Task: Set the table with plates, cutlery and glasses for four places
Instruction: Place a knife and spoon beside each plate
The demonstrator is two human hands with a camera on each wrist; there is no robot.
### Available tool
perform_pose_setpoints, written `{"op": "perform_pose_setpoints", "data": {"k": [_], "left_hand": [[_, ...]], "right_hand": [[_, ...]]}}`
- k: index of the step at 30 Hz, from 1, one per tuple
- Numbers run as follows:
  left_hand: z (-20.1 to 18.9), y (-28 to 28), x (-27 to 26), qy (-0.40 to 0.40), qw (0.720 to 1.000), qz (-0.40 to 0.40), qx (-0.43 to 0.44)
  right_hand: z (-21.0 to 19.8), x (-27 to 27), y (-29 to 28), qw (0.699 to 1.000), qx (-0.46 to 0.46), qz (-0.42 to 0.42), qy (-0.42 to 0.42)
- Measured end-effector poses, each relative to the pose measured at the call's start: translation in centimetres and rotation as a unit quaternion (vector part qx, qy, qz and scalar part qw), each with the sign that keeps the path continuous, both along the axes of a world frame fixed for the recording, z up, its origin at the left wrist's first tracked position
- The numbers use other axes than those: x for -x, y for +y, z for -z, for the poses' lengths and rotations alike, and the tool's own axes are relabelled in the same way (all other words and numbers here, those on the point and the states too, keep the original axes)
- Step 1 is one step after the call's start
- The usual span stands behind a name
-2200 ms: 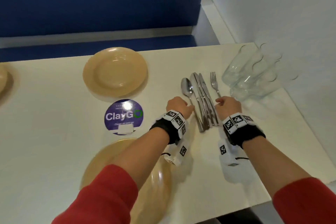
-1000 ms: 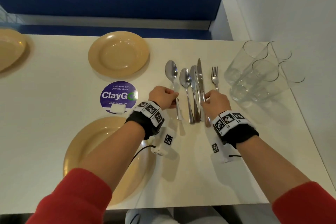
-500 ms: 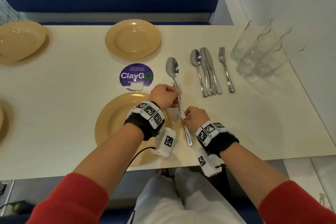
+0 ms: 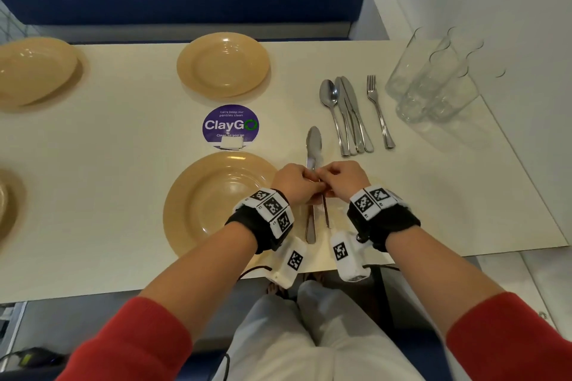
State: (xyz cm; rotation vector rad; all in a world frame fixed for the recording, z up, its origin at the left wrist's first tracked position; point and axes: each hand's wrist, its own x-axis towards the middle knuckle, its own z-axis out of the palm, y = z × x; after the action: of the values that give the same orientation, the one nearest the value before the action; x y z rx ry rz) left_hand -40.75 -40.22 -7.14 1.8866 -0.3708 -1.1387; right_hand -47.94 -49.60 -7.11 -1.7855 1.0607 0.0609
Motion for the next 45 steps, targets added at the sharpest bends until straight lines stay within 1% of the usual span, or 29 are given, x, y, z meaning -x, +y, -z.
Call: {"op": "perform_pose_setpoints", "data": {"k": [2,3,4,6,7,9,11,15,18,21,24,29,33,38,42,45], "left_hand": [[-0.3,0.0,0.0,-0.017,1.000,0.020,-0.003],[-0.4,-0.1,0.0,-0.055,0.998,0.038,-0.017],[-0.4,-0.2,-0.1,-0.116,0.990,0.063,-0.043],[-0.4,-0.6,-0.1,-0.244,0.957,0.113,-0.107],[-0.5,-0.7,0.2,-0.280,0.942,0.134,-0.131],[-0.5,-1.0,0.8,-0.307,0.920,0.179,-0.162],[-0.4,-1.3,1.4,-0.312,0.907,0.214,-0.186],[-0.4,-1.4,1.8,-0.331,0.886,0.241,-0.220],[-0.6,-1.2,2.0,-0.355,0.874,0.236,-0.231],[-0.5,-0.8,2.1,-0.358,0.868,0.231,-0.256],[-0.4,-0.6,2.2,-0.354,0.865,0.229,-0.272],[-0.4,-0.2,2.8,-0.352,0.872,0.212,-0.266],[-0.4,0.4,3.2,-0.362,0.866,0.230,-0.257],[-0.2,0.8,3.3,-0.352,0.873,0.215,-0.259],[-0.4,0.8,3.4,-0.361,0.870,0.223,-0.251],[-0.5,0.9,3.4,-0.376,0.862,0.235,-0.248]], "right_hand": [[0.1,0.4,-0.6,1.000,-0.014,0.025,0.012],[0.3,0.7,-0.9,0.999,-0.024,0.043,0.011],[0.5,1.0,-1.2,0.998,-0.031,0.059,0.012],[0.7,1.8,-1.5,0.997,-0.025,0.070,0.025],[1.1,2.1,-1.6,0.997,-0.012,0.064,0.036],[1.5,2.6,-1.4,0.997,0.028,0.030,0.069],[1.9,2.7,-1.1,0.995,0.049,0.001,0.090],[2.6,2.7,-0.6,0.993,0.060,-0.025,0.102],[3.2,2.9,-0.3,0.993,0.054,-0.015,0.102],[3.6,2.6,0.0,0.992,0.069,-0.027,0.102],[3.6,2.2,0.5,0.991,0.078,-0.045,0.104],[3.8,1.8,1.2,0.988,0.090,-0.073,0.104],[3.9,1.4,1.5,0.987,0.100,-0.083,0.097],[3.8,1.2,1.8,0.987,0.107,-0.086,0.090],[3.8,1.3,1.7,0.987,0.109,-0.085,0.087],[3.8,1.5,1.5,0.985,0.116,-0.091,0.092]]}}
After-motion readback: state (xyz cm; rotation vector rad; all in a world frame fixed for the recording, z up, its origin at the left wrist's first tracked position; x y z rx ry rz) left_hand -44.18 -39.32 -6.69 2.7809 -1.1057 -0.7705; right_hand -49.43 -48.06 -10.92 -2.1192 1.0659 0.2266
